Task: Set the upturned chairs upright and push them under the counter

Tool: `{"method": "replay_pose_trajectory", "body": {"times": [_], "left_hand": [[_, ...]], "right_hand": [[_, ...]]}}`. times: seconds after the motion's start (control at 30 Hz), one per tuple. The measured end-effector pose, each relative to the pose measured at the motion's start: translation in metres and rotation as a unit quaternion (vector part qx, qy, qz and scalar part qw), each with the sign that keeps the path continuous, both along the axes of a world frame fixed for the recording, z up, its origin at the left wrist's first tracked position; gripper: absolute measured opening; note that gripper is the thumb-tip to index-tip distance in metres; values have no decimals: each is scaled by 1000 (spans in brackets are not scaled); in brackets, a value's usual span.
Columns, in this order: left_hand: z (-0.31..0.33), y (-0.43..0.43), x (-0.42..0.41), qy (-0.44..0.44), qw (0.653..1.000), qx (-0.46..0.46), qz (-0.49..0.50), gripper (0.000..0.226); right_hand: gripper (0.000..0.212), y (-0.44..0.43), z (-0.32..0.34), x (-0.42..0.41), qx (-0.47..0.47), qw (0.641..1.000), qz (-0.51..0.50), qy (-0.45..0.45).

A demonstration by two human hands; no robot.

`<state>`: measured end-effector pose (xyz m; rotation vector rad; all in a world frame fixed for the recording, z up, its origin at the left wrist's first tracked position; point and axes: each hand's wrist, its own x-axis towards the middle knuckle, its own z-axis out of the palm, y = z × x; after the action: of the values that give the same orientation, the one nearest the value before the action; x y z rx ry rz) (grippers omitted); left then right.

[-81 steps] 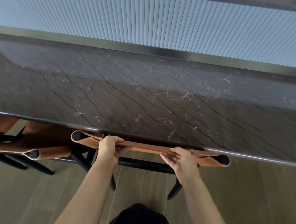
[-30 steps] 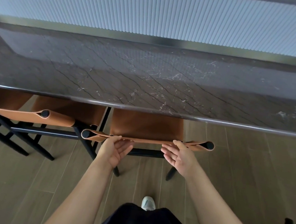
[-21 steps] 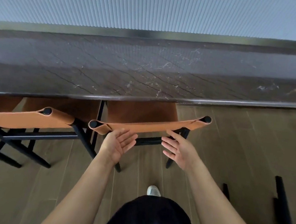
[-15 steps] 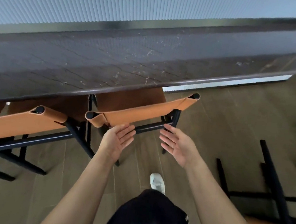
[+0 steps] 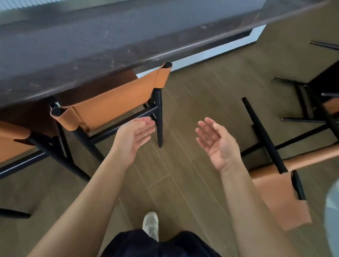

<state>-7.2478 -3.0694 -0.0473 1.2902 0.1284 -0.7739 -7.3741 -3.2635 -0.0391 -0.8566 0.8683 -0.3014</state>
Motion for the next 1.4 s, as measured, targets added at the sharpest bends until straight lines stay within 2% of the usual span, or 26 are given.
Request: {"method": "replay_pose_trajectory", "body": {"times": [0.23, 0.4, 0.8, 1.13, 1.4], "left_hand": [[-5, -59, -70, -23, 996, -22, -88, 29], [-4, -102, -154, -22, 990, -29, -139, 29], [-9, -186, -356, 28, 972, -23, -233, 23], [-5, -301, -425, -22, 938, -7, -346, 23], [-9, -422, -460, -25, 910, 8, -413, 23]], "right_hand": [[25, -36, -3, -114, 22, 995, -101, 3], [22, -51, -11, -217, 29, 989, -145, 19], [23, -85, -18, -444, 36, 965, -252, 53], [24, -145, -19, -524, 24, 937, -348, 18], [23, -240, -21, -559, -2, 926, -375, 44]]}}
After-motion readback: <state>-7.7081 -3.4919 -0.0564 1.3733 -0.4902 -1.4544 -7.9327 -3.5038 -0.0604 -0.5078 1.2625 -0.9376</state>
